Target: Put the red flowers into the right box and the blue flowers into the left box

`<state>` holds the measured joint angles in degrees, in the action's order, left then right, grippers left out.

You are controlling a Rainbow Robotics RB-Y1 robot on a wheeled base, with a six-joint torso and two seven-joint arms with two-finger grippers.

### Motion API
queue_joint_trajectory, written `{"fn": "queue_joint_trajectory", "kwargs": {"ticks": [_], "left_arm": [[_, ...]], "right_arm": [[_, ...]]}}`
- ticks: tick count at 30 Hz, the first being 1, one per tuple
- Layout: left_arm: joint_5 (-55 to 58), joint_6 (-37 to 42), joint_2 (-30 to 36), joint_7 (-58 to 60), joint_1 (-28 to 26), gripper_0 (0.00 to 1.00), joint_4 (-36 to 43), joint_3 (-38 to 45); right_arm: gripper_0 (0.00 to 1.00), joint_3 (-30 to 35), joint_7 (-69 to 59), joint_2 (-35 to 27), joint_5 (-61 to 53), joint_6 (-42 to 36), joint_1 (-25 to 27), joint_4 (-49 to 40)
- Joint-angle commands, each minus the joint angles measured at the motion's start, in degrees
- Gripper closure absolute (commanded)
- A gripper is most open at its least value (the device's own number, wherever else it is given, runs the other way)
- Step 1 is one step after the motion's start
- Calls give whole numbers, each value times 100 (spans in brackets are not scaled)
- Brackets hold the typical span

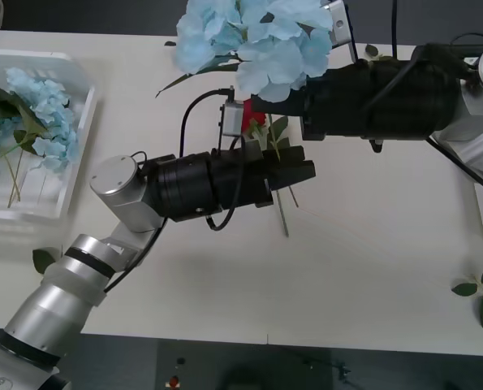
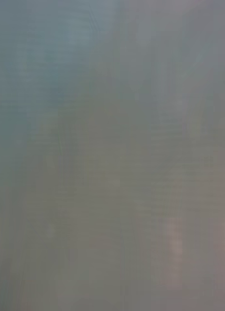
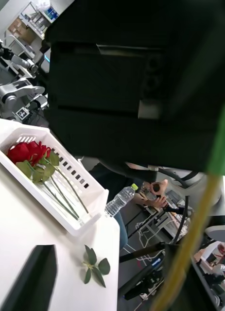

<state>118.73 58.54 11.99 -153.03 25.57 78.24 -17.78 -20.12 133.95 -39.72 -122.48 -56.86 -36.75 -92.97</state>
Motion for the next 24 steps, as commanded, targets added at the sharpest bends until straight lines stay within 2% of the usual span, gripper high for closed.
{"fn": "queue_joint_trajectory", "kwargs": {"ticks": [1,14,16,17,18,20,24], "left_arm": [[-43,-88,-47,-197,132,100,95,-103],[-70,-132,67,-197,97,100,87,-120],[-61,-132,102,-197,80,100,87,-120],[-34,-132,129,-197,71,100,87,-120],[-8,-123,164,-197,44,100,95,-120],[71,-97,234,-197,18,100,95,-120],[387,-35,471,-197,-35,100,87,-120]], "right_arm": [[100,17,-220,34,5,70,-210,-54],[99,17,-255,25,14,105,-210,-54],[76,17,-273,25,14,149,-210,-46],[45,17,-281,25,14,158,-210,-37],[26,17,-264,25,14,158,-210,-19],[0,8,-229,25,14,167,-210,7],[0,17,-150,17,-22,158,-210,25]]}}
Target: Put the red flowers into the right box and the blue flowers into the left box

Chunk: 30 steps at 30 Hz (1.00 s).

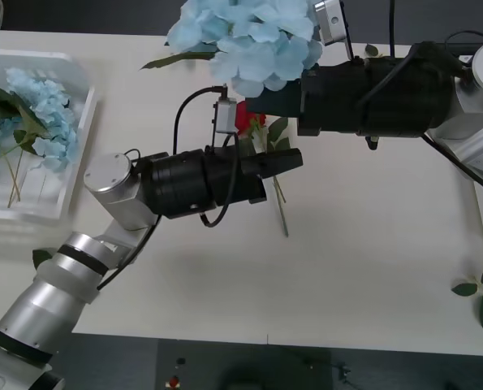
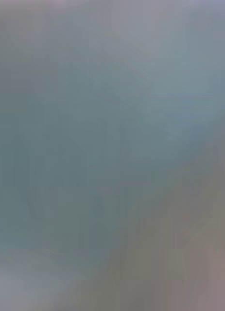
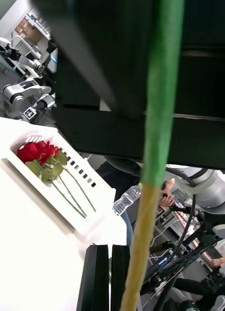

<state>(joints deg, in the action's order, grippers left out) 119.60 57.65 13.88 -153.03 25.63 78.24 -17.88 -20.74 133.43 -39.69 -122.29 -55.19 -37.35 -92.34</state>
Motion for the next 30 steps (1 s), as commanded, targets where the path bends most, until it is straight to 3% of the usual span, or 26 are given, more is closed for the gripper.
{"fn": "queue_joint_trajectory", "kwargs": {"ticks": [1,11,16,23,30], "left_arm": [[379,62,352,-197,-41,100,95,-102],[-95,264,1099,-193,3,100,508,742],[-420,475,1512,774,144,100,535,1384],[-1132,651,2514,1829,214,100,535,2280],[-2134,695,3384,2049,197,100,535,3010]], "right_arm": [[0,79,-90,14,-41,0,-150,-29],[0,79,-81,-13,-103,141,-150,32],[0,79,-90,-136,-164,167,-167,252],[0,-44,-169,-672,-103,70,-202,788],[0,-334,-213,-1410,-111,-35,-220,1421]]}}
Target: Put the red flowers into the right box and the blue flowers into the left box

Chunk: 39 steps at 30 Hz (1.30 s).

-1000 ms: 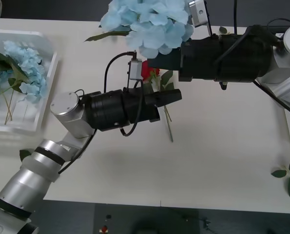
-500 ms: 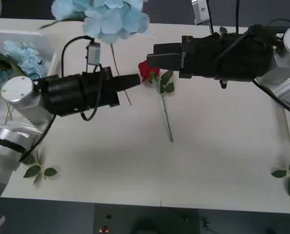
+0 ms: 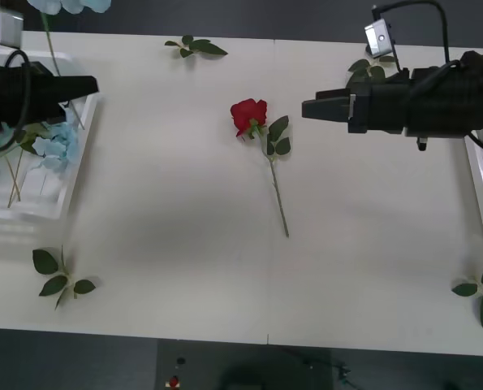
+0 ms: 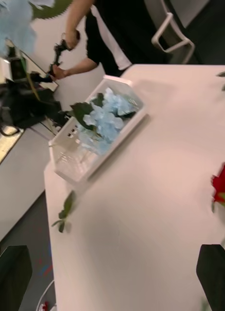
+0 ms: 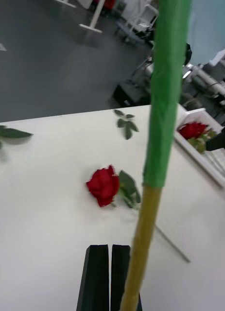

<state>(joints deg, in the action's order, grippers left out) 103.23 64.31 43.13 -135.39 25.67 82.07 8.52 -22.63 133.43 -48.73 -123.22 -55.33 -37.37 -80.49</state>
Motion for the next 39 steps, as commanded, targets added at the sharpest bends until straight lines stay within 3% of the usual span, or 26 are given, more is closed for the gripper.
{"fn": "queue_joint_trajectory", "kwargs": {"ticks": [1,7,17,22,27,29,31,32,33,35,39], "left_arm": [[-699,29,557,303,184,100,151,484],[-1833,91,917,435,-79,100,151,1178],[-2958,82,996,505,-879,100,151,2136],[-3248,82,1101,496,-1204,100,151,2417],[-3398,91,1128,488,-1292,99,142,2505],[-3398,82,1128,470,-1327,94,142,2496],[-3318,91,1128,470,-1371,53,151,2496],[-3310,91,1119,470,-1389,45,151,2505],[-3292,82,1128,470,-1406,29,151,2523],[-3283,91,1128,452,-1424,17,151,2540],[-3108,433,1128,400,-1406,11,160,2611]], "right_arm": [[0,-171,-221,-603,-18,-30,-218,314],[0,-215,-116,-1068,-228,-294,-218,596],[0,-207,1080,-1710,-1846,-1656,-121,1202],[0,-207,2064,-1763,-2566,-1858,344,1000],[0,-207,2157,-1868,-2927,-1647,740,473],[0,-207,2157,-1956,-3111,-1454,1012,51],[0,-180,2157,-2044,-3138,-1296,1188,-292],[0,-163,2157,-2062,-3138,-1252,1241,-380],[0,-163,2157,-2097,-3138,-1155,1311,-591],[0,-154,2157,-2141,-3138,-997,1417,-863],[0,-136,2157,-2193,-3138,-698,1531,-1250]]}}
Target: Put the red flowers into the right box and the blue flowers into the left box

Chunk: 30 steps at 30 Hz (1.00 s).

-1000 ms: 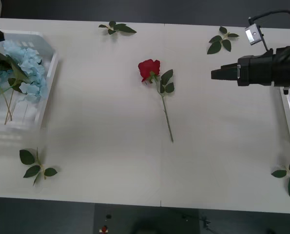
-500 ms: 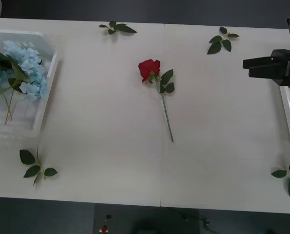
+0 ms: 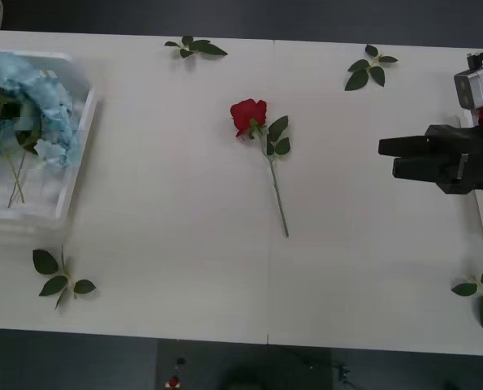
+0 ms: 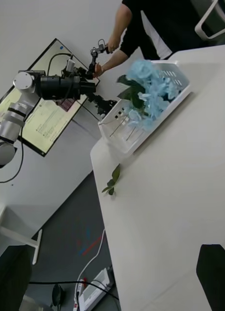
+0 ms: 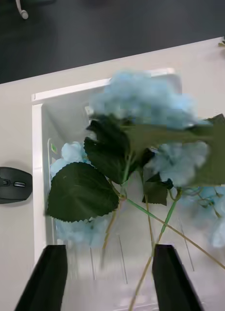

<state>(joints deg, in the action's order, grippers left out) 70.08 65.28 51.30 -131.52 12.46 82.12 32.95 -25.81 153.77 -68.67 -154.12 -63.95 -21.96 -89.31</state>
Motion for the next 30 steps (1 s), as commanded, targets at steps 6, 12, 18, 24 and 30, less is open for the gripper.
{"fn": "queue_joint_trajectory", "kwargs": {"ticks": [6,12,18,24,30], "left_arm": [[1131,1320,302,-110,143,11,507,18],[1816,1725,214,347,819,11,762,-755],[1438,1716,-190,1516,1716,11,771,-1828],[199,1725,-1016,2403,2384,11,797,-2469],[-1374,1725,-2009,3282,2665,11,911,-2961]], "right_arm": [[0,181,123,-226,-40,594,166,-817],[0,172,123,-217,-48,911,236,-1098],[0,181,123,-173,-40,1016,236,-1124],[0,181,123,-138,-48,1060,245,-1124],[0,181,123,-59,-40,1069,236,-1080]]}}
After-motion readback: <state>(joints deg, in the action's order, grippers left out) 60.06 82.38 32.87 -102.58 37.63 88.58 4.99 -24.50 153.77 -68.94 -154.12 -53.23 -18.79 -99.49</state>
